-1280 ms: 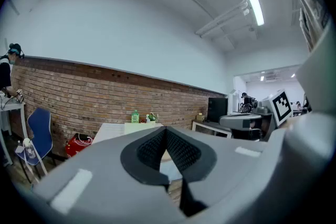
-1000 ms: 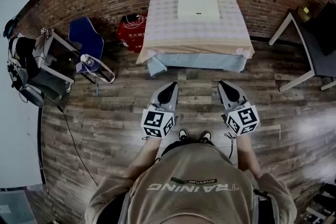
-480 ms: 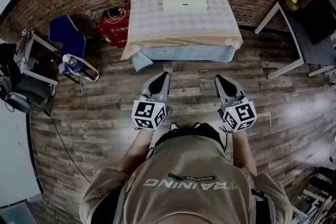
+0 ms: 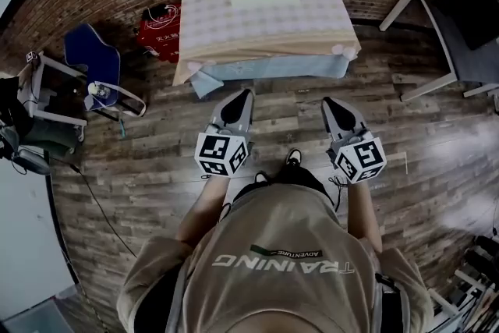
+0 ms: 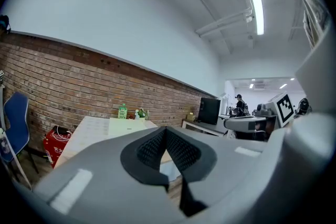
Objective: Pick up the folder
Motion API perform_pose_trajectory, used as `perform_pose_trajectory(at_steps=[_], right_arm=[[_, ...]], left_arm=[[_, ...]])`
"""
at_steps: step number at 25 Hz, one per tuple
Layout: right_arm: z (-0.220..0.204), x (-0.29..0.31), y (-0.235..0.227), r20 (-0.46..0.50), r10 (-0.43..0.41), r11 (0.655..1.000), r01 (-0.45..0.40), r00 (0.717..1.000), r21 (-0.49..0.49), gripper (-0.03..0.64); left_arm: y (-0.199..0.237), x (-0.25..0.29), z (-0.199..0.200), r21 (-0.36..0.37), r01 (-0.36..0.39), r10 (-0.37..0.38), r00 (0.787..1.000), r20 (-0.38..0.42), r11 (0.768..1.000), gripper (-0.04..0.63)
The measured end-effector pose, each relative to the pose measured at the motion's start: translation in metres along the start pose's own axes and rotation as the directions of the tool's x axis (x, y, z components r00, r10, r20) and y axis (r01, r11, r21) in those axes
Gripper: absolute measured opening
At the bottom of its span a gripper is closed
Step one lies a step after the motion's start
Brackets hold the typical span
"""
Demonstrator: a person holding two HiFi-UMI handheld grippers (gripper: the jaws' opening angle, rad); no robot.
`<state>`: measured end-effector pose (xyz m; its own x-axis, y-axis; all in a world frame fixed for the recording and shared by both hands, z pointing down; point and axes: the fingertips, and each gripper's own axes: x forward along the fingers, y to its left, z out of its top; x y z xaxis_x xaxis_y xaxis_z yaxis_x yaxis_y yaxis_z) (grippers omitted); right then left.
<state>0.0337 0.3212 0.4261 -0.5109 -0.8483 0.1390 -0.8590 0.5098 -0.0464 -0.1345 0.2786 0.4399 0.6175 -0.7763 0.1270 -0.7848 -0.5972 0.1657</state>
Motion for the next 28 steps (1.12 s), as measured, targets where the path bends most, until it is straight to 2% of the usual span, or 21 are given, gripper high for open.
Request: perform_pose_trajectory(at_steps=[3, 8, 13, 19, 23, 28], right_arm=[[0.008, 0.016, -0.021, 0.03, 0.033, 0.999, -0.032, 0.999, -0.014, 0.011], [0.016, 0.052, -0.065, 0.047, 0.079, 0.997, -0.078, 0.996, -0.02, 0.011], [0.016, 0.081, -0.082, 0.078, 0.218, 0.976, -0.219, 0.973, 0.011, 0.011], [0.016, 0.123, -0.109, 0.036, 0.266, 0.964, -0.266, 0.963, -0.01, 0.011], [0.031, 0.161, -0.115, 0.029, 0.257, 0.965, -0.255, 0.966, -0.053, 0.011], [0.043, 0.204, -0.137, 0.015, 0.179, 0.983, -0.178, 0.984, -0.049, 0.011]], left_arm=[[-0.003, 0.025, 0.009, 0.022, -0.004, 0.005, 1.0, -0.005, 1.0, 0.006], [0.006, 0.073, 0.03, 0.071, -0.057, 0.057, 0.998, -0.002, 0.996, 0.005], [0.028, 0.098, 0.027, 0.062, -0.134, 0.136, 0.99, -0.029, 0.989, 0.006], [0.072, 0.114, 0.041, 0.052, -0.236, 0.237, 0.971, -0.021, 0.97, 0.005], [0.103, 0.137, 0.044, 0.039, -0.224, 0.225, 0.974, -0.026, 0.974, 0.005], [0.137, 0.176, 0.047, 0.028, -0.147, 0.149, 0.988, -0.045, 0.989, 0.005]])
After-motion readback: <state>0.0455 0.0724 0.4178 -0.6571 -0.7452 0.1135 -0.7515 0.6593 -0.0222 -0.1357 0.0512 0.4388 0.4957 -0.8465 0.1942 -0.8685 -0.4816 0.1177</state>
